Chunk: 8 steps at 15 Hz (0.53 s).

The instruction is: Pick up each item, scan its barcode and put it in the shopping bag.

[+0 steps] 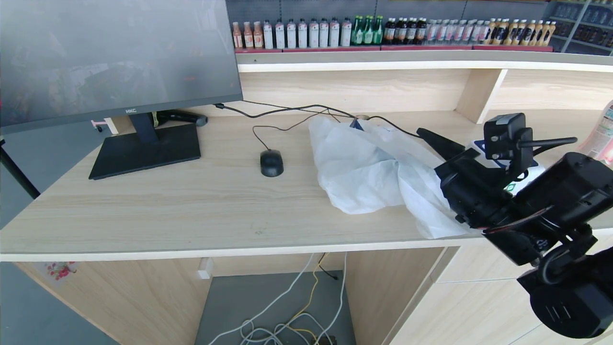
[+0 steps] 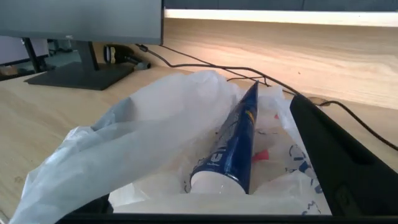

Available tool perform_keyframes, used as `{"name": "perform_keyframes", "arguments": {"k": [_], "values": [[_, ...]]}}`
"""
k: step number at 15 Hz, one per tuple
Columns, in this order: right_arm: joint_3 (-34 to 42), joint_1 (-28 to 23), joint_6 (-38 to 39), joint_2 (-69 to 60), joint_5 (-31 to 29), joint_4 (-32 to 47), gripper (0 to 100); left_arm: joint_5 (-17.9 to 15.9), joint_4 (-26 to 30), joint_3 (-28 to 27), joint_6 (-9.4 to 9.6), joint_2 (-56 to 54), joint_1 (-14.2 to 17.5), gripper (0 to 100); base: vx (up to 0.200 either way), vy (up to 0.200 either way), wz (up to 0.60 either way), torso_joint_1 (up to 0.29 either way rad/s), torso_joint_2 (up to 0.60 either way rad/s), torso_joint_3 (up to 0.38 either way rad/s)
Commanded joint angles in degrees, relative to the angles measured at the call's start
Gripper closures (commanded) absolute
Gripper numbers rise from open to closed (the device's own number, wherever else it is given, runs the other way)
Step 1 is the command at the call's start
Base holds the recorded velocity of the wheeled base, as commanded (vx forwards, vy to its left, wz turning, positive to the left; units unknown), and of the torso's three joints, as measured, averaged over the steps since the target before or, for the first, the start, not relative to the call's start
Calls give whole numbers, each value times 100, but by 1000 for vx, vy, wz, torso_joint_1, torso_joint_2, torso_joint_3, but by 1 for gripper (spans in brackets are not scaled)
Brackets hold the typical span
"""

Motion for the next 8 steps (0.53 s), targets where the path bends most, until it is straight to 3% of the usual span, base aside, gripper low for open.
{"name": "perform_keyframes", "arguments": {"k": [1,4,8], "values": [[266,-35,-43,-438,-1,-8,0,0,0,0,-2,-2,-4,0,0,0,0,0,0,0],[688,-158,-175,-570,-1,-8,0,0,0,0,-2,-2,-4,0,0,0,0,0,0,0],[715,-360,-219,-227,-1,-8,0,0,0,0,-2,-2,-4,0,0,0,0,0,0,0]]}}
